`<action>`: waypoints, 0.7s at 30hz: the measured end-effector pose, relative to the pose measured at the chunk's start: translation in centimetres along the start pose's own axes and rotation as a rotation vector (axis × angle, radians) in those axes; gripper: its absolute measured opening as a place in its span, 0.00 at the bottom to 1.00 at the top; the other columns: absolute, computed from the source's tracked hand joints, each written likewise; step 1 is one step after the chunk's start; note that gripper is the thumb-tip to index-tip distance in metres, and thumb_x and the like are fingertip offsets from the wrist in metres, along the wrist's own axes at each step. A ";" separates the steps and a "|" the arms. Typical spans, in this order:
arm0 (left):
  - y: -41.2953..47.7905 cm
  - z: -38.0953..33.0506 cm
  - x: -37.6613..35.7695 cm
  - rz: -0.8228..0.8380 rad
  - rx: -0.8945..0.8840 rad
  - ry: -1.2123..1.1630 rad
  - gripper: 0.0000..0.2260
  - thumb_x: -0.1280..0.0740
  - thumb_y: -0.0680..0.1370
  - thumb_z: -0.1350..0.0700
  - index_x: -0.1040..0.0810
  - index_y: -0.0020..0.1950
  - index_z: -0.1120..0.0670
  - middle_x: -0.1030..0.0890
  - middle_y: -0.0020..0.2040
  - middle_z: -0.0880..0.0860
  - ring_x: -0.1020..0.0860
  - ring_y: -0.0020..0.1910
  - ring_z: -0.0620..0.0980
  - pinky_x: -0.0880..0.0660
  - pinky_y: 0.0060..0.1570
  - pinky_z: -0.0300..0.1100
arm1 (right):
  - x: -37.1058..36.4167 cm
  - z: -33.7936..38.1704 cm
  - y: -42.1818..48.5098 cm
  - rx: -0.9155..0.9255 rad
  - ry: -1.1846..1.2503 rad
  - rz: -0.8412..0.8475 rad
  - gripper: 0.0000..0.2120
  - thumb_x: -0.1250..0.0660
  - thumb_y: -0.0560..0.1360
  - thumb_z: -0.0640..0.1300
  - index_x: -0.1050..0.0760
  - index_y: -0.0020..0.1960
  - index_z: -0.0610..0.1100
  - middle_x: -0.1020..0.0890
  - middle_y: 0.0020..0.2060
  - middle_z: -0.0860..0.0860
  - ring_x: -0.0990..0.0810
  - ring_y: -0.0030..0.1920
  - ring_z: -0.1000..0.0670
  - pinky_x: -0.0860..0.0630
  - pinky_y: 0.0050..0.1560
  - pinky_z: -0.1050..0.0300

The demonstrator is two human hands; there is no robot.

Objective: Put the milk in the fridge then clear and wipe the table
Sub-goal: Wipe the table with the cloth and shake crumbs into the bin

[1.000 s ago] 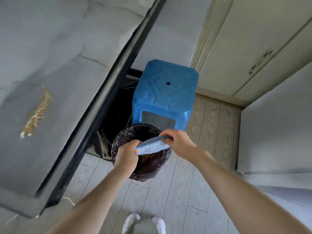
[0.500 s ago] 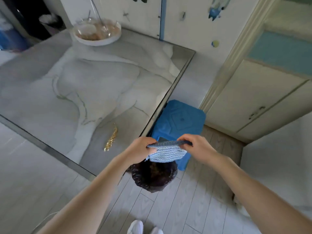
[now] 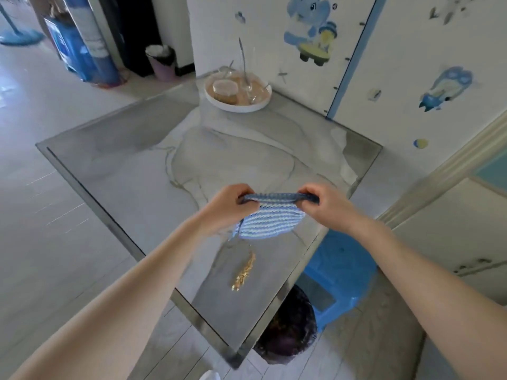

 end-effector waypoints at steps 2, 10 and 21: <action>0.8 1.2 3.8 -0.080 0.004 0.034 0.05 0.37 0.63 0.46 0.29 0.33 0.47 0.27 0.32 0.49 0.31 0.32 0.44 0.35 0.33 0.39 | -0.6 2.8 3.0 0.050 0.009 -0.010 0.06 0.36 0.74 0.40 0.23 0.50 0.41 0.25 0.35 0.51 0.28 0.40 0.51 0.36 0.32 0.72; 2.8 11.2 10.3 -0.151 0.017 0.187 0.14 0.43 0.63 0.48 0.25 0.40 0.55 0.24 0.34 0.51 0.27 0.35 0.51 0.34 0.32 0.32 | -10.9 7.3 11.9 0.138 0.005 0.156 0.10 0.37 0.74 0.36 0.24 0.54 0.37 0.19 0.50 0.41 0.23 0.49 0.46 0.38 0.41 0.65; -1.1 19.7 1.3 0.016 0.111 0.171 0.28 0.50 0.68 0.45 0.25 0.57 0.60 0.21 0.58 0.56 0.24 0.56 0.54 0.33 0.50 0.40 | -22.6 3.1 10.9 0.137 -0.247 0.565 0.24 0.44 0.75 0.36 0.33 0.69 0.48 0.42 0.75 0.51 0.43 0.74 0.52 0.47 0.71 0.62</action>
Point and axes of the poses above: each hand's wrist, its own y-axis towards the middle knuckle, its own x-axis out of the back of the hand, z = x × y, the point moved 6 cm from there along y, towards the middle knuckle
